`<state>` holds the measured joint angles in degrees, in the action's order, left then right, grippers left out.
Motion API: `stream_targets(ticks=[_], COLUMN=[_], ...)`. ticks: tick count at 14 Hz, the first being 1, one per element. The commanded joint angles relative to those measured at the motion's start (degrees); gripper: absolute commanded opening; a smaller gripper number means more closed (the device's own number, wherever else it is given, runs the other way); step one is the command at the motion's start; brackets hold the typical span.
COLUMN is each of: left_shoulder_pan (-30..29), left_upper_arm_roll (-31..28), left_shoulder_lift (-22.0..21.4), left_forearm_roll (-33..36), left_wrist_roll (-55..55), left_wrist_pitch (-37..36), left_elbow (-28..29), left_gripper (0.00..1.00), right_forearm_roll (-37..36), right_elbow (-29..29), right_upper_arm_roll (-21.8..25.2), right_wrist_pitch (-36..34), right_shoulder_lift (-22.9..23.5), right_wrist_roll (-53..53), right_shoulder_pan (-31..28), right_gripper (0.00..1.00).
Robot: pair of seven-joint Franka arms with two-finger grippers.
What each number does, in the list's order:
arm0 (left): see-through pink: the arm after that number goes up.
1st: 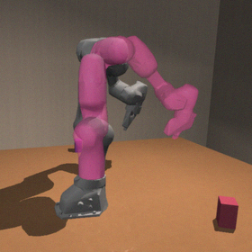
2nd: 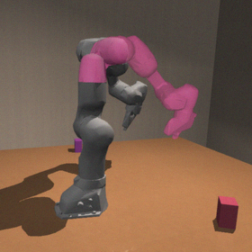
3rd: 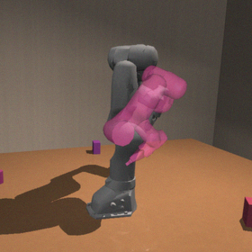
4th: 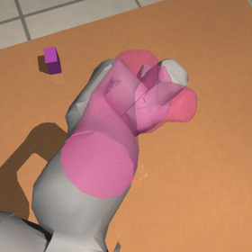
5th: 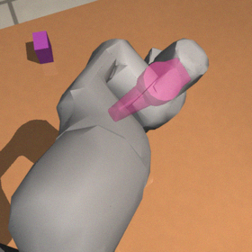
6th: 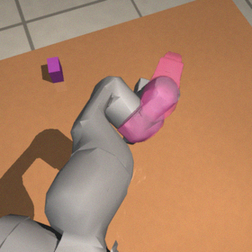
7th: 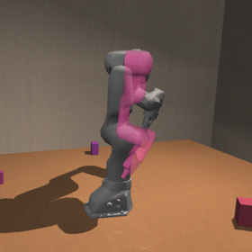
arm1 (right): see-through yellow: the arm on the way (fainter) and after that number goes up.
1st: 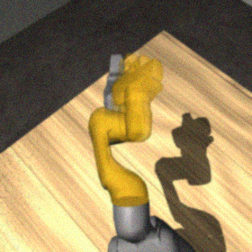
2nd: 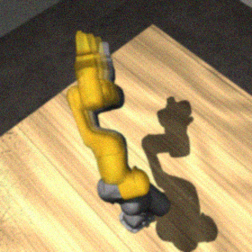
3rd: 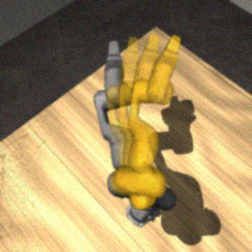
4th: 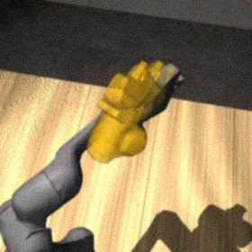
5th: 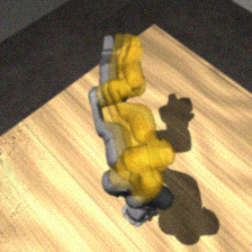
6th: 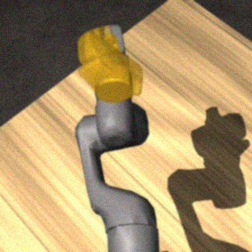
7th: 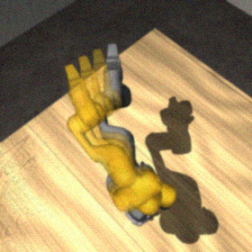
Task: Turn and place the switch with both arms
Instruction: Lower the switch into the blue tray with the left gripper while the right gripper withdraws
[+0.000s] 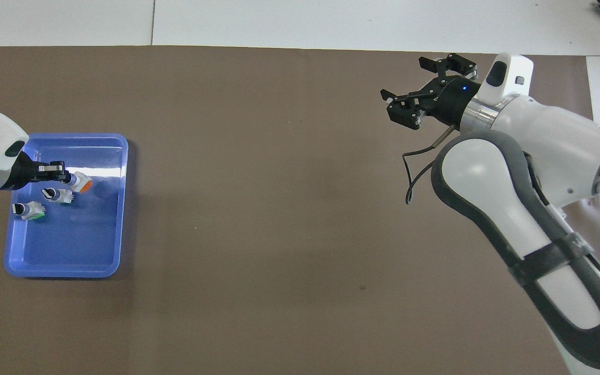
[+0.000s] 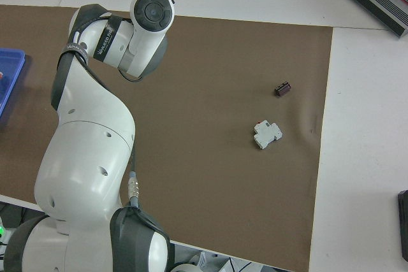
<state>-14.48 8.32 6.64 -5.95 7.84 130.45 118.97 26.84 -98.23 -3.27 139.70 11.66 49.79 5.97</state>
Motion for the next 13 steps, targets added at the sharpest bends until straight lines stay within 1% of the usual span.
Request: stream_targets(ticks=[1, 2, 4, 5, 6, 7, 8, 9, 11, 13], left_shoulder_pan=[0.2, 0.2, 0.2, 0.2, 0.2, 0.2, 0.3, 0.4, 0.9, 1.6], left_upper_arm_roll=[0.0, 0.0, 0.0, 0.0, 0.0, 0.0, 0.0, 0.0, 0.0, 0.0], left_shoulder_lift=[-0.5, -0.5, -0.5, -0.5, -0.5, -0.5, -0.4, -0.2, 0.7, 0.8], left_forearm_roll=[0.8, 0.8, 0.8, 0.8, 0.8, 0.8, 0.9, 0.9, 1.0, 1.1], left_wrist_roll=[0.2, 0.4, 0.5, 0.4, 0.5, 0.5, 0.5, 0.5, 0.4, 0.2], left_wrist_pitch=[1.5, 1.5, 1.0, 0.9, 0.7, 0.5, 0.2, -0.3, -3.9, -7.8], left_elbow=[1.0, 1.0, 1.0, 0.9, 0.6, 0.2, -0.1, -1.2, -4.4, -8.0], left_gripper=[0.0, 0.0, 0.0, 0.15, 0.48, 0.56, 0.58, 0.64, 0.64, 0.64], right_forearm_roll=[-16.6, -20.0, -22.8, -25.4, -27.9, -28.8, -29.0, -29.6, -29.7, -29.6], right_elbow=[7.9, 8.2, 8.5, 8.8, 9.0, 9.0, 9.1, 9.5, 10.1, 10.2], right_upper_arm_roll=[-0.6, -0.6, -0.1, 0.5, 1.2, 1.8, 2.8, 3.9, 5.5, 7.0], right_wrist_pitch=[-13.7, -15.8, -20.7, -22.5, -24.1, -25.9, -27.4, -29.3, -33.8, -38.9], right_shoulder_lift=[0.0, 0.0, -0.2, -0.2, -0.4, -0.7, -0.8, -1.9, -4.1, -6.9], right_wrist_roll=[-15.4, -19.2, -20.7, -20.8, -21.0, -21.9, -24.1, -26.8, -34.3, -37.7], right_shoulder_pan=[-0.8, -0.7, -0.7, -0.8, -0.8, -0.8, -0.8, -0.7, -0.8, -0.8], right_gripper=[1.0, 1.0, 1.0, 1.0, 1.0, 1.0, 1.0, 1.0, 1.0, 1.0])
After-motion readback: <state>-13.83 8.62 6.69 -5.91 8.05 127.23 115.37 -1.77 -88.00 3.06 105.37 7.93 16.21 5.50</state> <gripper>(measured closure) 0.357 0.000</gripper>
